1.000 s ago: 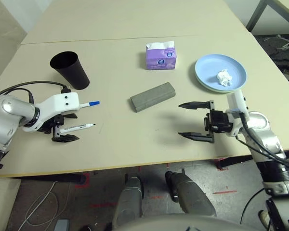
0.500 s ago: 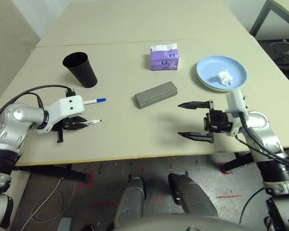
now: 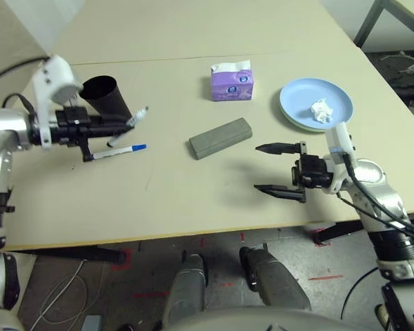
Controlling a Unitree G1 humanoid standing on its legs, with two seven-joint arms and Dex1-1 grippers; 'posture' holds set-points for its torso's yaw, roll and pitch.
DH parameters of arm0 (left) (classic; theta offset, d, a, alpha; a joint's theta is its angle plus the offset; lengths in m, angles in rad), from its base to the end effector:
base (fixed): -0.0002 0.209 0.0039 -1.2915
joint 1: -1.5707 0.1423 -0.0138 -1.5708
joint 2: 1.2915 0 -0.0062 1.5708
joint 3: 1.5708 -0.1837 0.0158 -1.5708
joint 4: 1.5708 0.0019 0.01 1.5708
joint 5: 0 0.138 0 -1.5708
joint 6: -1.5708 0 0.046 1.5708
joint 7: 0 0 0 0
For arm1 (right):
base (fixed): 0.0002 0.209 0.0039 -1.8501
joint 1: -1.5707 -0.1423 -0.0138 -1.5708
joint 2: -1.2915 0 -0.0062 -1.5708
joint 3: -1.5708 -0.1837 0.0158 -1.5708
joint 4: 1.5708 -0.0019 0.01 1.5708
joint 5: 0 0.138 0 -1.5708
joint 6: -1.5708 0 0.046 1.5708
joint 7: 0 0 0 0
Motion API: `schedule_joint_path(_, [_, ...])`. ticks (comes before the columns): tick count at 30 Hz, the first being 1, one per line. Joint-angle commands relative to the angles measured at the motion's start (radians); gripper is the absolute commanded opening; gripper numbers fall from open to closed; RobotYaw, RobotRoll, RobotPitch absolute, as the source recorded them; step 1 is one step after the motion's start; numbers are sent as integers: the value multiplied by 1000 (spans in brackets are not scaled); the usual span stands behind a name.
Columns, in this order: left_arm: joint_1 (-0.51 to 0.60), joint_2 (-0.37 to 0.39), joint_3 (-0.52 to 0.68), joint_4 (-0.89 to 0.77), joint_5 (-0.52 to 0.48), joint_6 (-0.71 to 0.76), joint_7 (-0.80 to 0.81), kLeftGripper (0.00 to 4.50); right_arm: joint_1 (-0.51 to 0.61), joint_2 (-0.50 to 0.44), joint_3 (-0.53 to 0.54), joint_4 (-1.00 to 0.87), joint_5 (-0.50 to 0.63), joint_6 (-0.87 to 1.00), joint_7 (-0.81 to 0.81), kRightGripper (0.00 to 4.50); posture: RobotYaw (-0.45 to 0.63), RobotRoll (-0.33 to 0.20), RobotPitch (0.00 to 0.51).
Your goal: Organize and tidy the items on the table.
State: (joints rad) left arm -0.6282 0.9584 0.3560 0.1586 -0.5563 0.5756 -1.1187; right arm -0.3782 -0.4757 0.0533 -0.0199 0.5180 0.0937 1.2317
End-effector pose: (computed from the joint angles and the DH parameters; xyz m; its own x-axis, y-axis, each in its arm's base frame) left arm 0.2444 0.3361 0.2753 0.7166 -0.6974 -0.0059 0.6809 0.6977 0.2226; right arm 0.2650 -0.2008 0.1453 0.1573 0.9837 0.0872 -0.9544 0.1741 -0.2425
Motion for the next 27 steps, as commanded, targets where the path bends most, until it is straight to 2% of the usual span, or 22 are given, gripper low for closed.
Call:
schedule_joint_path(1, [-28, -38, 116, 54, -25, -19, 144, 254, -17, 22, -33, -6, 38, 42, -52, 4500, -134, 0, 190])
schedule_joint_path(6, [-60, -80, 182, 124, 13, -160, 300, 254, -15, 21, -59, -2, 37, 54, -86, 4500, -130, 0, 189])
schedule_joint_path(12, [-112, -107, 164, 246, 66, -320, 394, 254, 3, 10, -58, -5, 27, 50, -84, 4500, -136, 0, 188])
schedule_joint_path(22, [-288, -163, 74, 588, 178, -577, 437, 254, 3, 8, -64, -22, 27, 60, -117, 4500, -156, 0, 194])
schedule_joint_path(27, [-334, -191, 42, 682, 209, -650, 442, 254, 18, -4, -64, -36, 28, 64, -123, 4500, -165, 0, 200])
